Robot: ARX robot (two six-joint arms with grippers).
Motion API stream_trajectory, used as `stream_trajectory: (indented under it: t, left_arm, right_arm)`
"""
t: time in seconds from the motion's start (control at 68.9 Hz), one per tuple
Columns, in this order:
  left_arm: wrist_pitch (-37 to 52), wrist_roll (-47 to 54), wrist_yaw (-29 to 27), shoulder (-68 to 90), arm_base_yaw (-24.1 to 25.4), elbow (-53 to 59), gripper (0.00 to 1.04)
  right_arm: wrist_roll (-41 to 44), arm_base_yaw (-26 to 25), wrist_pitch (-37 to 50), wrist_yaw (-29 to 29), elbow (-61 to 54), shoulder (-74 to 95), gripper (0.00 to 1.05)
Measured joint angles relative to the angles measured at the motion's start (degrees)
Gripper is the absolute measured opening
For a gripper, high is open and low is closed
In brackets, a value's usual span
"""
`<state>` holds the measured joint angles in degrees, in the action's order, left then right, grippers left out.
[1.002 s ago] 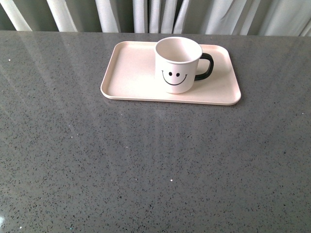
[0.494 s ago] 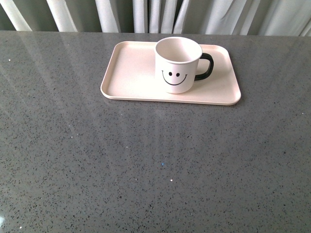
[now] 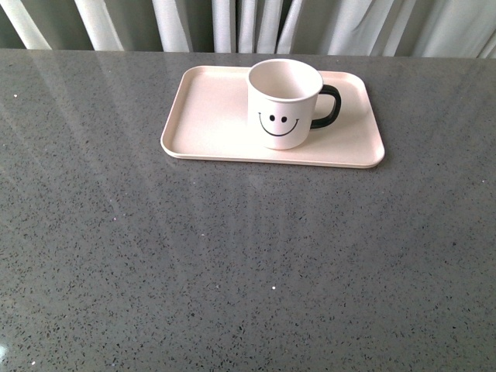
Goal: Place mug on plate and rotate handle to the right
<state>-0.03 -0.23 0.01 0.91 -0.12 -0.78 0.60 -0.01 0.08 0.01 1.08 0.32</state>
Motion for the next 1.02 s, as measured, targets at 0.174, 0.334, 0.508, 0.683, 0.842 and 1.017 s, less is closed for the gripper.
stream_trajectory:
  t: [0.174, 0.334, 0.508, 0.683, 0.842, 1.017]
  left_arm:
    - [0.00, 0.00, 0.00, 0.00, 0.00, 0.00, 0.95]
    - [0.00, 0.00, 0.00, 0.00, 0.00, 0.00, 0.95]
    - [0.00, 0.00, 0.00, 0.00, 0.00, 0.00, 0.95]
    - [0.00, 0.00, 0.00, 0.00, 0.00, 0.00, 0.95]
    - [0.02, 0.00, 0.00, 0.00, 0.00, 0.00, 0.95]
    - [0.00, 0.00, 0.00, 0.00, 0.00, 0.00, 0.95]
  right_arm:
    - [0.00, 0.00, 0.00, 0.00, 0.00, 0.00, 0.64]
    - [-0.02, 0.00, 0.00, 0.00, 0.00, 0.00, 0.92]
    - [-0.04, 0.00, 0.00, 0.00, 0.00, 0.00, 0.96]
    - [-0.04, 0.00, 0.00, 0.00, 0.00, 0.00, 0.96]
    - [-0.04, 0.00, 0.00, 0.00, 0.00, 0.00, 0.96]
    - [-0.04, 0.00, 0.00, 0.00, 0.00, 0.00, 0.96]
